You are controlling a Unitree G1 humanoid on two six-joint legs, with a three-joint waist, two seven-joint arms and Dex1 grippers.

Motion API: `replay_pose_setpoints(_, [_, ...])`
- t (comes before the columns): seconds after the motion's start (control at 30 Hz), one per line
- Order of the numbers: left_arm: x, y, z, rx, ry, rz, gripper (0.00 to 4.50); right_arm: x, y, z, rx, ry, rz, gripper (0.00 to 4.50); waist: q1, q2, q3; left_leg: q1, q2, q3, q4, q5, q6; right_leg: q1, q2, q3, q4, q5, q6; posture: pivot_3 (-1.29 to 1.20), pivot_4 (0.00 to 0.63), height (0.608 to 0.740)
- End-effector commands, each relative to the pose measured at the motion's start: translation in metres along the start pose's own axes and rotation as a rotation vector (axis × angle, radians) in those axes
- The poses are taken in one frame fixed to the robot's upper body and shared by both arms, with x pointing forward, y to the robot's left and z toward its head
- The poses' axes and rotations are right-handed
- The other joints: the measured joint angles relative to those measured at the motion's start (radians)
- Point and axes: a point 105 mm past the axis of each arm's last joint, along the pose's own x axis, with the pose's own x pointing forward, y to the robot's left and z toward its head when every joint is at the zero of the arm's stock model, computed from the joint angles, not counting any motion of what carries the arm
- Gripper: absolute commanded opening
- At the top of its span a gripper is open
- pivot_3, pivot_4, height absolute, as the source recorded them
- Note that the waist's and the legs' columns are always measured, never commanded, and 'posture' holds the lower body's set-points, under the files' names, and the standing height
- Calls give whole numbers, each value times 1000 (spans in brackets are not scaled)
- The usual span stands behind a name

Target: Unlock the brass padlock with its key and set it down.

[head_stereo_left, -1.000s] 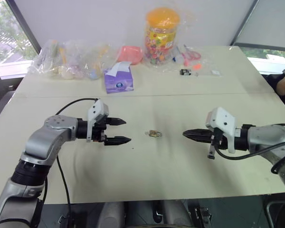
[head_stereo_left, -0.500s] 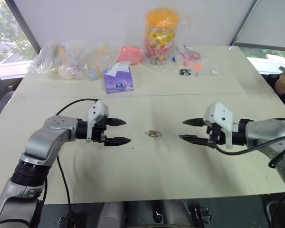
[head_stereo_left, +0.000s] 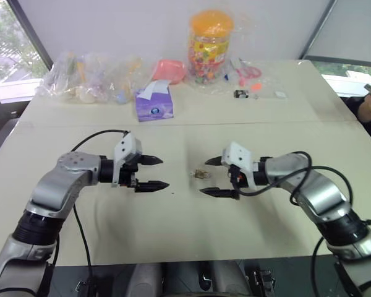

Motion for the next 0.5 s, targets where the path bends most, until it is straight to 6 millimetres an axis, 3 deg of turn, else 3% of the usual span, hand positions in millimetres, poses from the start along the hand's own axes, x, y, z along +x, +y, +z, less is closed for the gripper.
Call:
replay_pose_setpoints(0.03, [-2,-3,6,59,3,8,4198,10,-9,-4,-32,15,-7,4461,0,0,0,0,0,0,0,0,0,0,0,0,0,0,0,0,150,737])
replay_pose_setpoints(0.33, [-5,-6,4,60,12,14,4198,29,-12,-21,-4,49,26,4461,1,0,0,0,0,0,0,0,0,-1,0,0,2,0,0,0,150,737])
replay_pose_setpoints(0.47, [-6,-5,4,60,12,17,4198,35,-10,-25,-3,61,28,3238,-2,0,0,1,0,0,0,0,0,-1,0,0,3,0,0,0,150,737])
replay_pose_setpoints(0.5, [-6,-5,4,61,12,18,4198,36,-9,-26,-2,62,28,2666,-3,0,0,1,0,0,0,0,0,-1,0,0,3,0,0,0,150,737])
